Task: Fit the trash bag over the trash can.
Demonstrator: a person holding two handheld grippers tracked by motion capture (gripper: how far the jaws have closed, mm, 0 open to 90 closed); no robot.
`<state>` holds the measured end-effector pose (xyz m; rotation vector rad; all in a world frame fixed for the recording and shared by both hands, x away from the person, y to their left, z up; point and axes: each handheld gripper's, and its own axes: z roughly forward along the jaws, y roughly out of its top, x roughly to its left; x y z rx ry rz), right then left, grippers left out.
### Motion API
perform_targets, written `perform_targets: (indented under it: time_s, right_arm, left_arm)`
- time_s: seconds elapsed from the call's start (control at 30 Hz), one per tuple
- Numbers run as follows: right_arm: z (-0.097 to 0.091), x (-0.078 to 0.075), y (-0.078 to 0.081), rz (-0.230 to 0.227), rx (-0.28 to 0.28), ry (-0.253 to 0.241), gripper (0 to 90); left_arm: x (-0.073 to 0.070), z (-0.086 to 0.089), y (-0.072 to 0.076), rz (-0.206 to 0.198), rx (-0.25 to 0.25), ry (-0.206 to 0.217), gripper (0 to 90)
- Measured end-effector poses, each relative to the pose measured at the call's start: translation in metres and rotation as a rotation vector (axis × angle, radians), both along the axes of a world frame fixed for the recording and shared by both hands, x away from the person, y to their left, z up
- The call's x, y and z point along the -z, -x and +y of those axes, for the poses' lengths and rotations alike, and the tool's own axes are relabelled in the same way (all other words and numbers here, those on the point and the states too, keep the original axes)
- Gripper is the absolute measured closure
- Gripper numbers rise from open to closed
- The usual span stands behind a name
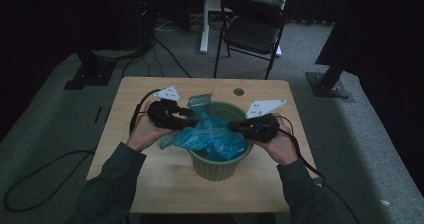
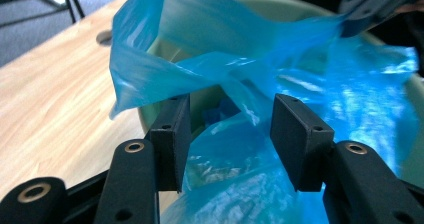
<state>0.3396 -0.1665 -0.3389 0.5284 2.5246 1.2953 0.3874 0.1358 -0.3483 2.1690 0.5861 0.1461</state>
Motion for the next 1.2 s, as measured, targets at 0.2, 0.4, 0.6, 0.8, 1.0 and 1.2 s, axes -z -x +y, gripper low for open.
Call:
perform_targets:
  time_s: [0.2, 0.4, 0.6, 0.8, 1.0, 1.2]
  right_arm:
    - [0.0, 0.001, 0.003, -0.001, -0.006, 0.009, 88.3]
    - [-0.005, 0.005, 0.005, 0.004, -0.005, 0.016, 88.3]
    - [-0.01, 0.006, 0.007, 0.006, 0.0, 0.018, 88.4]
    - [-0.01, 0.006, 0.007, 0.006, 0.001, 0.016, 88.3]
    - [-0.008, 0.005, 0.008, 0.001, -0.007, 0.017, 88.4]
    - [-0.008, 0.004, 0.008, -0.002, -0.007, 0.014, 88.4]
  left_arm:
    - [0.004, -0.006, -0.002, -0.004, 0.007, -0.031, 76.8]
    - [0.005, -0.003, -0.006, -0.001, -0.021, -0.025, 86.7]
    - [0.006, 0.004, -0.013, 0.006, -0.06, -0.004, 90.0]
    - [0.002, 0.001, -0.008, 0.009, -0.018, 0.038, 73.9]
    - [0.0, -0.001, -0.008, 0.014, 0.014, 0.078, 58.4]
    - [0.001, -0.007, -0.007, 0.018, 0.024, 0.051, 52.6]
